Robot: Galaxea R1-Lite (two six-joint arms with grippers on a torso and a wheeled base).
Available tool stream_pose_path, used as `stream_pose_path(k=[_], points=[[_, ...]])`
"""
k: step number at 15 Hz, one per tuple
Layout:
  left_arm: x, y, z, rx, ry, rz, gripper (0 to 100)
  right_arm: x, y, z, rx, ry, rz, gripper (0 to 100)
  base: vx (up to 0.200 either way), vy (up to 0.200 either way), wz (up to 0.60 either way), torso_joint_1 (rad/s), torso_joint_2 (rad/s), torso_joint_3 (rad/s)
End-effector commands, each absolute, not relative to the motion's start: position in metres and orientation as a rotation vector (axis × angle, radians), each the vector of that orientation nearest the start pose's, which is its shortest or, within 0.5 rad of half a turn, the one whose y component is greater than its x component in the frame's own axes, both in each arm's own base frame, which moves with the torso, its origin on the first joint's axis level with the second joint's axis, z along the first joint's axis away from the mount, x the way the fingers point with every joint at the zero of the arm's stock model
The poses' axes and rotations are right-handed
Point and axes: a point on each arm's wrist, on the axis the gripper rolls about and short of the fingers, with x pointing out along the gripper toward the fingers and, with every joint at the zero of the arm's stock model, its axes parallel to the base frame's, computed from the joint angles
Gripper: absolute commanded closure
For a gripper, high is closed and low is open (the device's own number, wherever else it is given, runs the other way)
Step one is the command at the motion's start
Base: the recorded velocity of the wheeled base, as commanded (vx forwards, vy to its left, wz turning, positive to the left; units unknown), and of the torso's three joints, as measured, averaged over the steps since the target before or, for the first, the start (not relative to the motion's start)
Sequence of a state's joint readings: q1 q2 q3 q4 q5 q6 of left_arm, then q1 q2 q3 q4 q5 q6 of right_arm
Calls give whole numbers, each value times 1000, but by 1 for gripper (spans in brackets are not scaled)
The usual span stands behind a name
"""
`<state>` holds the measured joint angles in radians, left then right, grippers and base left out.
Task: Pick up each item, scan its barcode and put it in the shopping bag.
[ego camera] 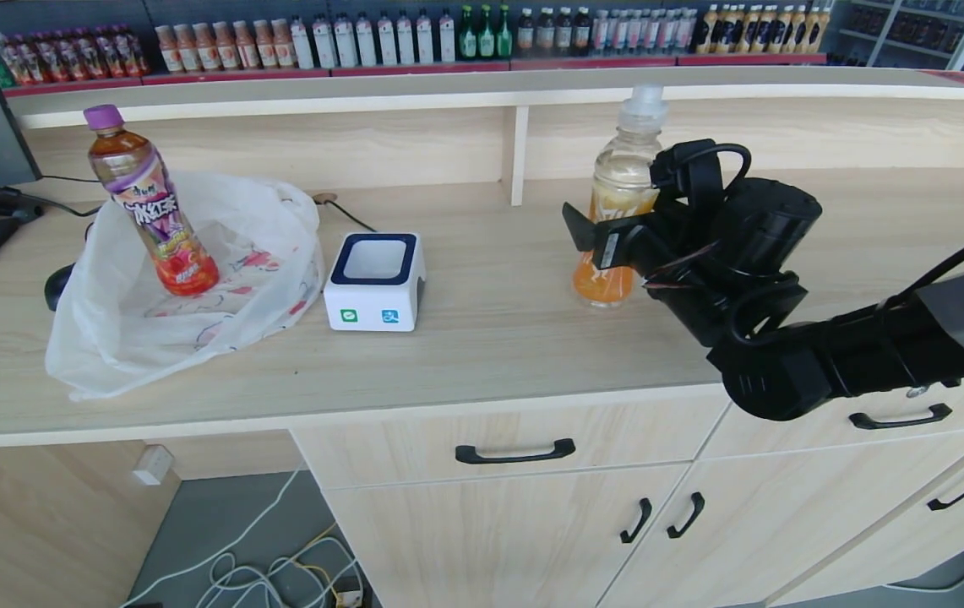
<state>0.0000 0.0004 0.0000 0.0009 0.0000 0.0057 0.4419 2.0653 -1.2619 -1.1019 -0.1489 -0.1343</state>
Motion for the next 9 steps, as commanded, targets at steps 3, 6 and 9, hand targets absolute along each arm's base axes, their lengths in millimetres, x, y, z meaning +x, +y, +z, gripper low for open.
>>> stream_pose_path(k=[3,6,9], points=[[-23,0,76,6,2,0,0,384,177,225,-39,-325,268,0,0,0,0,0,0,0],[-23,0,75,6,2,0,0,386,178,226,-42,-317,275,0,0,0,0,0,0,0],[-23,0,75,6,2,0,0,386,179,226,-42,-317,276,0,0,0,0,0,0,0]])
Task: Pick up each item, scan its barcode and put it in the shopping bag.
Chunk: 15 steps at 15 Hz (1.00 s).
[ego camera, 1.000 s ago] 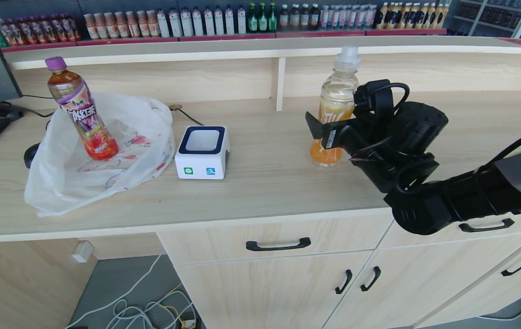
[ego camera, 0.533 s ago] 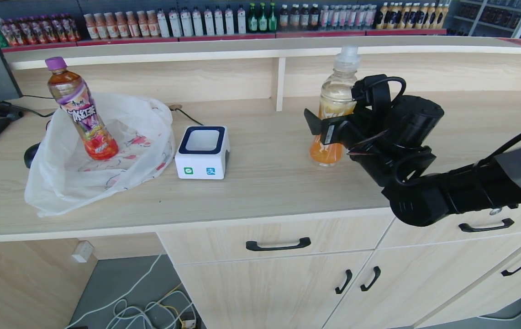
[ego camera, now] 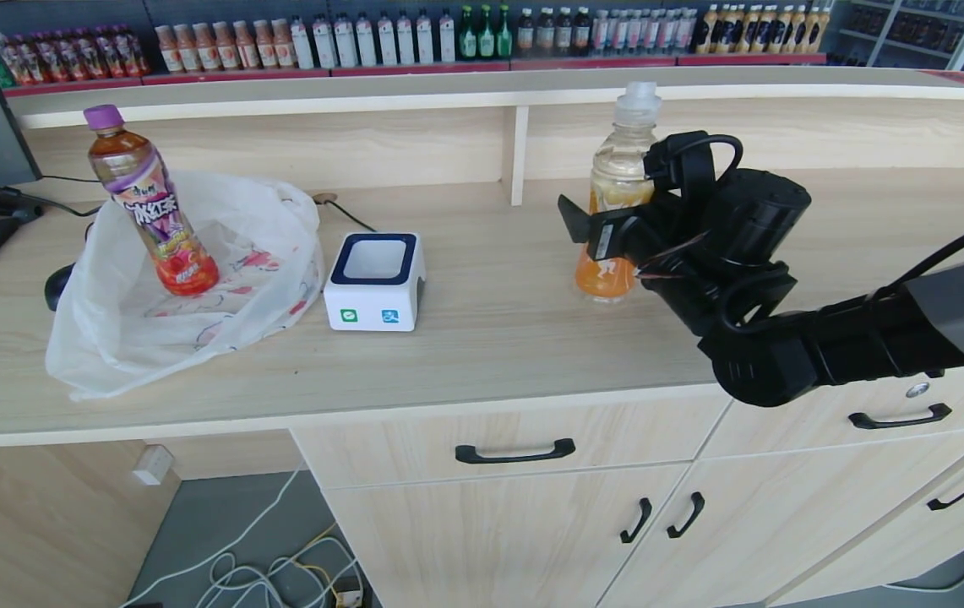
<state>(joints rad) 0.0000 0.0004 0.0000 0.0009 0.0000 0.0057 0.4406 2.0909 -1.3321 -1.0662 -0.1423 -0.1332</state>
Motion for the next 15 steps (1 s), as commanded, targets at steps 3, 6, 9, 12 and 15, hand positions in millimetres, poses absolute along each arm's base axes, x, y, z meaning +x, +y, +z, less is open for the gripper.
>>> stream_pose_path(k=[3,6,9,12,15], points=[[-23,0,75,6,3,0,0,386,178,226,-43,-315,275,0,0,0,0,0,0,0],[-23,0,75,6,0,0,0,386,179,226,-42,-315,275,100,0,0,0,0,0,0],[-23,0,76,6,2,0,0,386,178,227,-41,-320,274,100,0,0,0,0,0,0],[-23,0,75,6,3,0,0,386,178,228,-41,-323,276,100,0,0,0,0,0,0],[-23,0,75,6,3,0,0,386,178,237,-32,-351,273,100,0,0,0,0,0,0]])
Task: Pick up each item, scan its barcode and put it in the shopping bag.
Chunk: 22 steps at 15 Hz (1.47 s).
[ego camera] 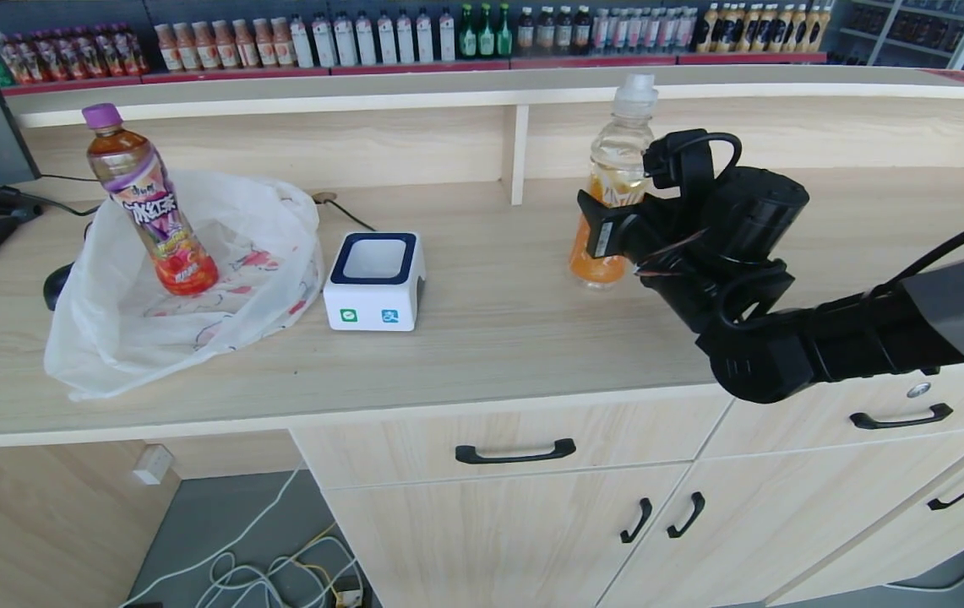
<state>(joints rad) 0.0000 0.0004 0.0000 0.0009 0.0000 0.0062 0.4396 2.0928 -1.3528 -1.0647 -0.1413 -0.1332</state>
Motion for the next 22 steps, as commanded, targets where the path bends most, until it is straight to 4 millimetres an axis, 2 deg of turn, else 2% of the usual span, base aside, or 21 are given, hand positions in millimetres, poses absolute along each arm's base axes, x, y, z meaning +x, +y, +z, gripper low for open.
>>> stream_pose_path(k=[1,13,16,18,19,22], points=[[-23,0,75,6,0,0,0,386,178,238,-31,-355,273,100,0,0,0,0,0,0],[-23,0,75,6,2,0,0,364,169,271,-8,-427,268,100,0,0,0,0,0,0],[-23,0,75,6,3,0,0,337,166,291,8,-464,284,100,0,0,0,0,0,0],[-23,0,75,6,0,0,0,325,167,294,11,-465,297,100,0,0,0,0,0,0],[-23,0,75,6,0,0,0,297,166,292,15,-462,316,100,0,0,0,0,0,0],[-23,0,75,6,2,0,0,262,163,280,2,-464,316,100,0,0,0,0,0,0]])
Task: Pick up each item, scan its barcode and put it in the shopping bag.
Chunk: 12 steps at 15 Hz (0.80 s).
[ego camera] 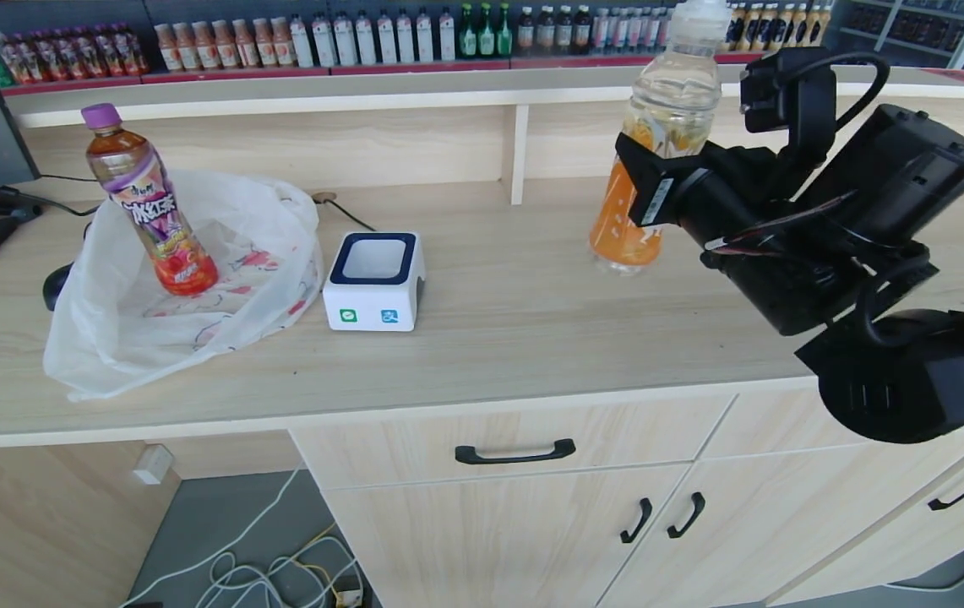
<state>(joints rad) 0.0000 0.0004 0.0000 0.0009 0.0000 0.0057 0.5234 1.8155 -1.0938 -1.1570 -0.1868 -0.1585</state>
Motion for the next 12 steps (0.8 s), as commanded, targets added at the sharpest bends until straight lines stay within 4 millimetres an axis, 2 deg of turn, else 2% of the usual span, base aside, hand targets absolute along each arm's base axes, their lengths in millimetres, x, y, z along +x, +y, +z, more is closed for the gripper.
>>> stream_pose_path(k=[1,8,12], points=[[-23,0,75,6,2,0,0,252,166,274,-14,-466,338,100,0,0,0,0,0,0],[-23,0,76,6,2,0,0,188,184,225,-14,-409,375,100,0,0,0,0,0,0],[-23,0,75,6,0,0,0,165,185,203,-24,-353,394,100,0,0,0,0,0,0]])
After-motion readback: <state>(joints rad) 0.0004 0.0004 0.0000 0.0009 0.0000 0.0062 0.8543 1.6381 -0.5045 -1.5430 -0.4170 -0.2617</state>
